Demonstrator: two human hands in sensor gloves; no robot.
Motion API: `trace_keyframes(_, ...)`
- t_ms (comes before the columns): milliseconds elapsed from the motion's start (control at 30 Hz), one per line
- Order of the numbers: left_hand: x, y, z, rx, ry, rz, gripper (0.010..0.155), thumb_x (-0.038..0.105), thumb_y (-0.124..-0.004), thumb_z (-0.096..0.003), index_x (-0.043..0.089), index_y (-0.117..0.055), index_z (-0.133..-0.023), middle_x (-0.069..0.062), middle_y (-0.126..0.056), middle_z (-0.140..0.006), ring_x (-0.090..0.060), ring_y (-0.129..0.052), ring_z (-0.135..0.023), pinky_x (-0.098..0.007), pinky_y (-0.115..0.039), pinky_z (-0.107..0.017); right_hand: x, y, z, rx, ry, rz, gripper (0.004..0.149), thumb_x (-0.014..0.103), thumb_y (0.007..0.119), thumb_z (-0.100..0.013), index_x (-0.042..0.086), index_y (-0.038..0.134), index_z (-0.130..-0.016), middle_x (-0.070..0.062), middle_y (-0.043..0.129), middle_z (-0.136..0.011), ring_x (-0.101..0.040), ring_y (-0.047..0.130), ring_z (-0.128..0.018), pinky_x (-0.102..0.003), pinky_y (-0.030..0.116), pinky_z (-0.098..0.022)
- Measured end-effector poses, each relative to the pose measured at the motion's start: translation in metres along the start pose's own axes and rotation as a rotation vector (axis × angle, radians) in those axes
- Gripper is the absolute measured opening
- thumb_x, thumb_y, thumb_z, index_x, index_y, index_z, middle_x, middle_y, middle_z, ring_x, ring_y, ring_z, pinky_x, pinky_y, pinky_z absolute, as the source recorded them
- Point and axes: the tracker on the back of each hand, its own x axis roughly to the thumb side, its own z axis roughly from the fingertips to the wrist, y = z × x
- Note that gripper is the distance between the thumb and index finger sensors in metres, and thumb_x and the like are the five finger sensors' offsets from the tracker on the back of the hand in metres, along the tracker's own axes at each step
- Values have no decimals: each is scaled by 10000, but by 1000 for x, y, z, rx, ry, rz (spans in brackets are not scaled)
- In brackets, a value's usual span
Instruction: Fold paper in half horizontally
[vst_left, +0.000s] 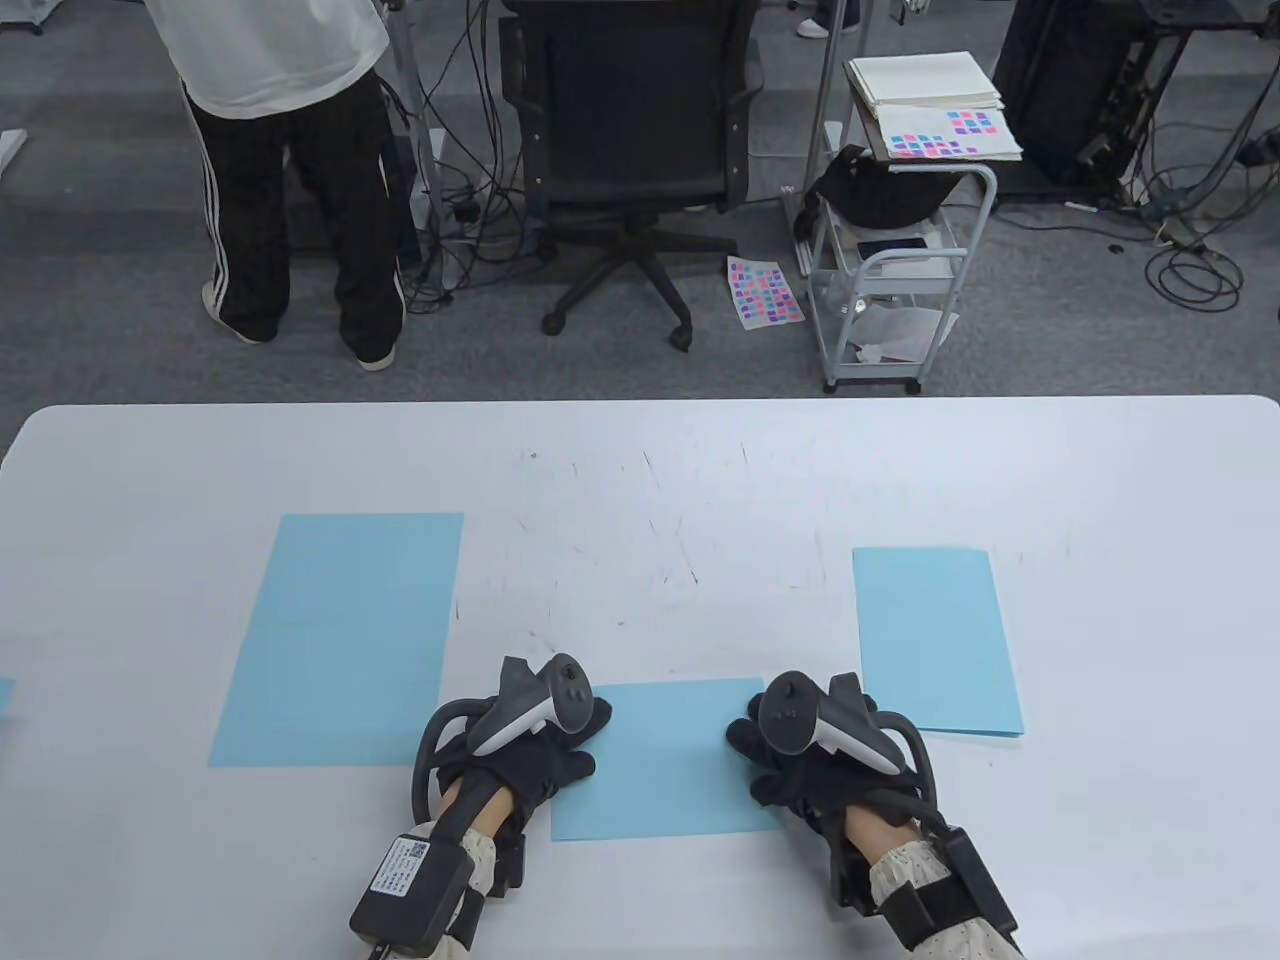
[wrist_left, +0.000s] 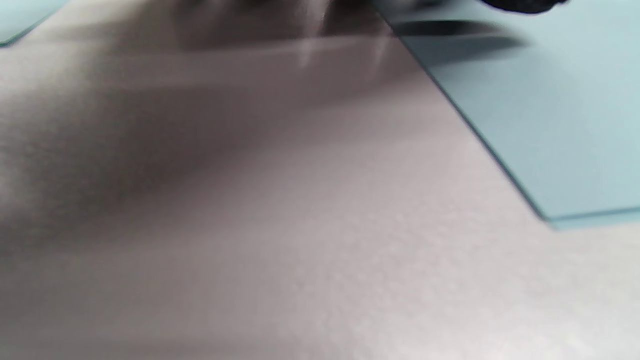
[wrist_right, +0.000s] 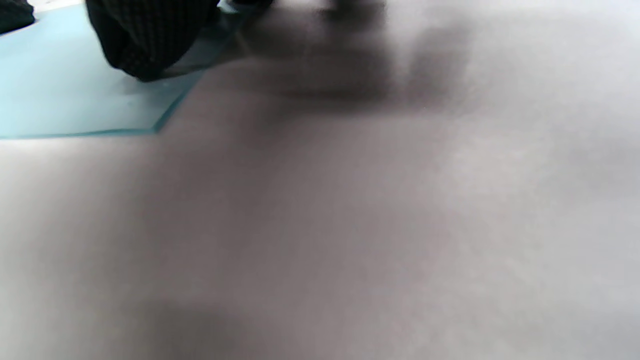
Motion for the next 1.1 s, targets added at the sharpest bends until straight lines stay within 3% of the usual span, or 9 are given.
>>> trace_keyframes(667,-11,1,7,37,26,-6,682,613,-644,-371,645,-345,-983,351,-275,-1143,-92,-244,-1161,-488,-361,-891,0,1,-1,-9,8,-18,622,434,747,-421,538,454,-959,273,291,-1136,-259,167,-1095,-633,99,-744)
trace_keyframes(833,-7,13,25,141,4,1,698,622,-639,-368,647,-322,-989,330,-252,-1163,-115,-213,-1169,-501,-339,-893,-1,1,-1,-8,3,-19,622,431,748,-422,534,455,-961,270,290,-1137,-260,166,-1095,-635,98,-744)
trace_keyframes(1100,-6,31,65,439,-6,9,754,644,-632,-355,645,-241,-999,266,-159,-1190,-162,-128,-1173,-541,-272,-894,-1,0,-2,-6,-15,-29,625,426,760,-429,515,465,-973,249,300,-1145,-270,166,-1096,-641,94,-741)
